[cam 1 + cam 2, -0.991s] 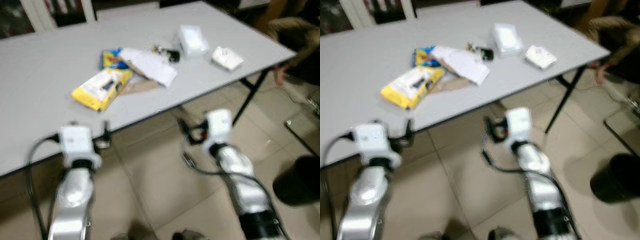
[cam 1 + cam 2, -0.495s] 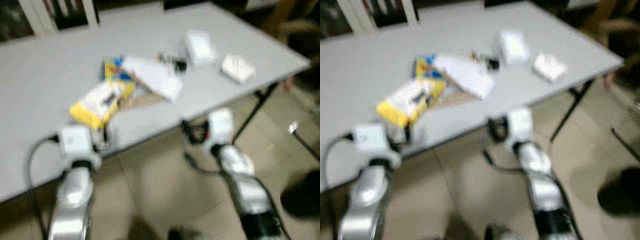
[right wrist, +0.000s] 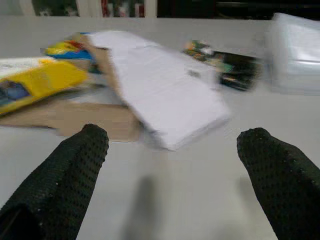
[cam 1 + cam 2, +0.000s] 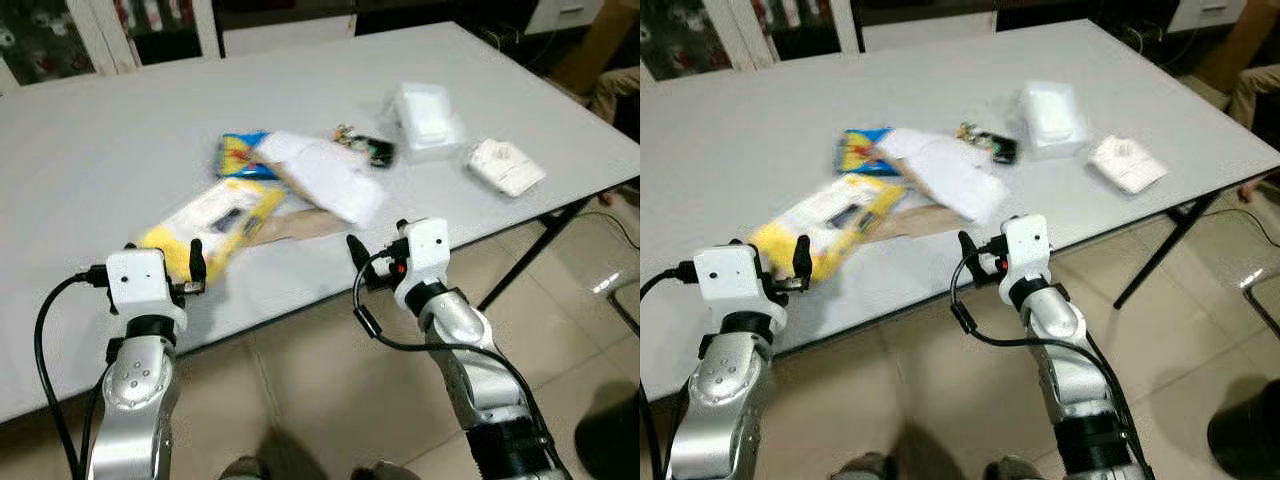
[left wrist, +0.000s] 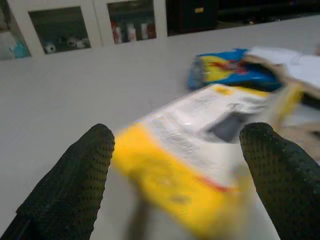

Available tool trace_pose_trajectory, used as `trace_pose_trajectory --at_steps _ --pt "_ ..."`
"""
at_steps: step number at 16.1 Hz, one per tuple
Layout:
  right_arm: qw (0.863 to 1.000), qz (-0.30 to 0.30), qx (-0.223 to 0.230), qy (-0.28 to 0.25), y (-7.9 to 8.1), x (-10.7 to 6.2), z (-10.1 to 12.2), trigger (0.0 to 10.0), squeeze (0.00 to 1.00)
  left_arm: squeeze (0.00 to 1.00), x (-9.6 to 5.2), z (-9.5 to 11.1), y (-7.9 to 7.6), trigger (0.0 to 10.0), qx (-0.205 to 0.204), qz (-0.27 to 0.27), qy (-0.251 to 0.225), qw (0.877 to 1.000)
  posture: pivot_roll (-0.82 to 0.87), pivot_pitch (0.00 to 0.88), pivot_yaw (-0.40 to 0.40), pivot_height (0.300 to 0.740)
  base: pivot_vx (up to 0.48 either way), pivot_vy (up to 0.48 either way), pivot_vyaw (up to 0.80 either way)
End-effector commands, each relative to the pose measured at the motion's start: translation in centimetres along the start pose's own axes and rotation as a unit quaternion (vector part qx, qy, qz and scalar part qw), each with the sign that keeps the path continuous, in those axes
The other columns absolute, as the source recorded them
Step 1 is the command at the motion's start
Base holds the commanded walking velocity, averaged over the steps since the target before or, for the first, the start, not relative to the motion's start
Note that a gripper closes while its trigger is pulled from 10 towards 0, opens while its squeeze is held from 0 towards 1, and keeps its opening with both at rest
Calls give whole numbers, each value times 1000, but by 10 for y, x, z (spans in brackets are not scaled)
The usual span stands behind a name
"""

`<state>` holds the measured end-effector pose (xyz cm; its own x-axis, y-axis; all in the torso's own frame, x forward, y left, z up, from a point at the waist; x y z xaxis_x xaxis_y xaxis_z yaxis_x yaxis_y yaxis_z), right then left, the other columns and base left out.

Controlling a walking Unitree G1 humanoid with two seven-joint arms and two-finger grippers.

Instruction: Picking trash to rubbish bin

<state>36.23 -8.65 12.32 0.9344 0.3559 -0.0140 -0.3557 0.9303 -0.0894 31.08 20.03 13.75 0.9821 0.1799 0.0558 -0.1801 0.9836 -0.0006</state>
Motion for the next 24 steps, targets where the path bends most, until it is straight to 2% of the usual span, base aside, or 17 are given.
trace_pose_trajectory --at_steps 1,8,14,18,22,24 --pt "1000 -9 0 -4 -7 -2 3 10000 0 0 0 -2 -3 10000 -4 -1 6 1000 -57 144 -24 740 251 -405 0" --pt "1000 -6 -1 -3 -6 -2 2 10000 0 0 -1 -5 -1 10000 -7 6 11 1000 -58 146 -26 740 221 -384 0" --pt "1000 1 0 -6 -4 -2 4 10000 0 0 -1 -4 -1 10000 -18 9 8 1000 -59 152 -31 740 0 0 0" --pt "1000 -3 -12 -1 -6 -2 2 10000 0 0 0 -7 3 10000 -24 16 12 1000 -59 152 -31 740 0 0 800" --pt "1000 -4 -5 0 -5 -2 1 10000 0 0 2 -5 6 10000 -23 18 10 1000 -57 155 -27 740 0 0 600" --pt "1000 -7 -3 0 -5 -2 1 10000 0 0 2 1 9 10000 -52 22 -2 998 -59 153 -26 740 0 0 0"
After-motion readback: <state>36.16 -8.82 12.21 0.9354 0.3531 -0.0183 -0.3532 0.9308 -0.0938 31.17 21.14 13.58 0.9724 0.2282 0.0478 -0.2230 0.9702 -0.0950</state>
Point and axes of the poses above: a point about 5 cm out from each wrist's last joint towards the gripper, its own x axis pointing out of the wrist towards the gripper, its own z axis along the axis of the wrist's last joint, y = z × x, the point moved 6 cm from there along x, pointing out of the wrist towards the gripper, and after that the axes turned 4 degrees about -x, right-handed, at the moved point
